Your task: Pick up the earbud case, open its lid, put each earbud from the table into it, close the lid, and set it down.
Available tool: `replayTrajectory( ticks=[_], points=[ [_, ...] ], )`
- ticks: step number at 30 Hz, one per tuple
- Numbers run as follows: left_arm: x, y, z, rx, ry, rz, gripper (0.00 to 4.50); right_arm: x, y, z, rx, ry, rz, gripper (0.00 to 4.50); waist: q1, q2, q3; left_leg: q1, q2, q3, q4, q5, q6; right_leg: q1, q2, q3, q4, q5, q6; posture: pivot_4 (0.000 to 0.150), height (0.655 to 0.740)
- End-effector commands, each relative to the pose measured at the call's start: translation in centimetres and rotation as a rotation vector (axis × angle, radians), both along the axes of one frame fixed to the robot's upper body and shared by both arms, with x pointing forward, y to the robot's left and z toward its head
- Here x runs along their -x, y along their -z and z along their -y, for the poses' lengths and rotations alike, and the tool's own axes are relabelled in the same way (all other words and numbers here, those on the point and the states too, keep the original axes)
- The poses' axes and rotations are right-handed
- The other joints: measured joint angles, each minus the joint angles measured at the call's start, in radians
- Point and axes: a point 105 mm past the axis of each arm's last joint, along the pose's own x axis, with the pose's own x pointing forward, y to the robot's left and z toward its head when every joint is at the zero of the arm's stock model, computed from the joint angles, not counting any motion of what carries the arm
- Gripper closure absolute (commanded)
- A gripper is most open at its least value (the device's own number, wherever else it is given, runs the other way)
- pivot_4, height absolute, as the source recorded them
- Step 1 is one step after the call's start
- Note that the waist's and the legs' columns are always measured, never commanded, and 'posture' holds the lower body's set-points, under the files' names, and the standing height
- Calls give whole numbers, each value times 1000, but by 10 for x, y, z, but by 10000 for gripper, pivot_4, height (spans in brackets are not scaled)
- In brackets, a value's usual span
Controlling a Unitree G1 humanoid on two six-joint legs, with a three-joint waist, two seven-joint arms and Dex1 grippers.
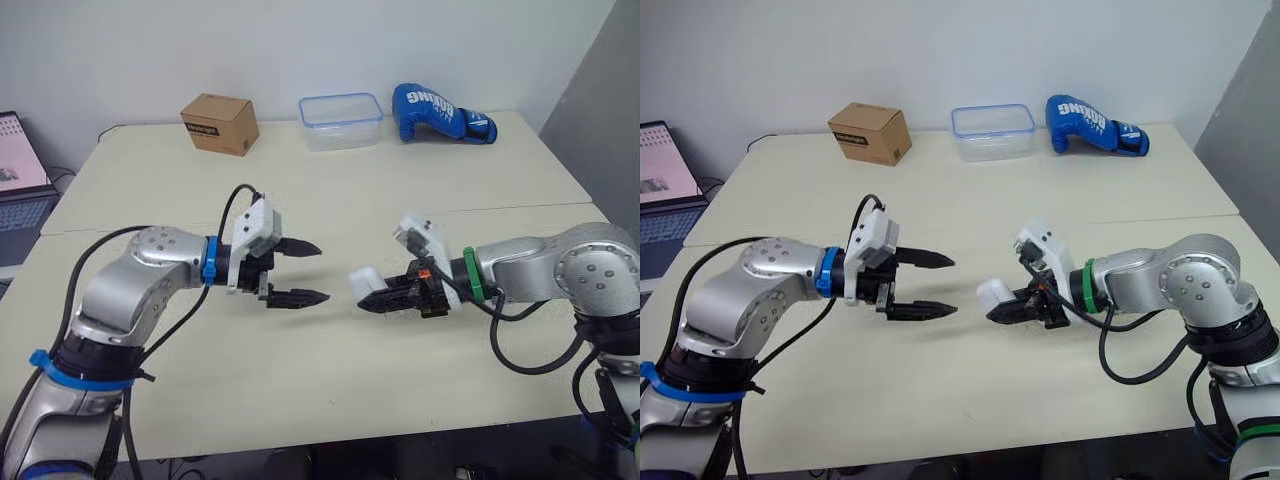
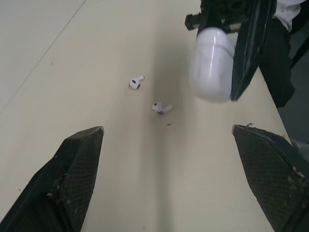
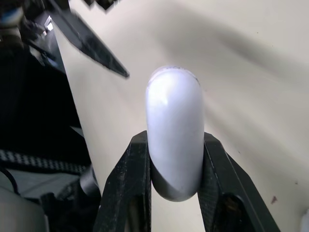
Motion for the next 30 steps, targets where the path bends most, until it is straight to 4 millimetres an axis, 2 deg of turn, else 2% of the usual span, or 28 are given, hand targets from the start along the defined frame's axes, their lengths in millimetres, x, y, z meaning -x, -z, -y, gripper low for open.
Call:
replayTrajectory(
  ticks=[1, 6, 9, 12, 22, 30],
  points=[
    [5, -2, 9, -18, 57, -40, 291, -1, -6, -2, 59, -55, 120, 36723, -1, 0, 0, 0, 0, 0, 0, 0, -1, 0, 0, 0, 0, 0, 0, 1500, 7307],
    [6, 4, 16, -101, 84, -83, 291, -7, 1, -6, 149, -96, 184, 36723, 0, 0, 0, 0, 0, 1, 0, 1, -1, -1, 0, 0, 0, 0, 0, 1500, 7307],
    [5, 6, 17, -117, 97, -84, 5678, -11, 4, -7, 185, -104, 206, 36723, 0, 0, 0, 0, 0, 1, 0, 1, -1, -1, 0, 1, 0, 0, 0, 1500, 7307],
    [6, 11, 19, -144, 115, -84, 14719, -11, 2, -12, 186, -128, 222, 36723, 0, 0, 0, 0, 0, 1, 0, 1, -1, -1, 0, 1, 0, 0, 0, 1500, 7307],
    [-4, 14, 27, -166, 114, -57, 14719, -12, -7, -26, 202, -187, 271, 36723, 0, 0, 0, -1, 0, 1, 0, 1, -1, -1, 0, 1, 0, 0, 0, 1500, 7307],
    [-5, 17, 28, -180, 118, -73, 14719, -13, -2, -31, 237, -212, 290, 36723, -1, 0, 0, -1, 0, 1, 0, 1, -1, -3, 0, 1, 1, 0, 0, 1500, 7307]
  ],
)
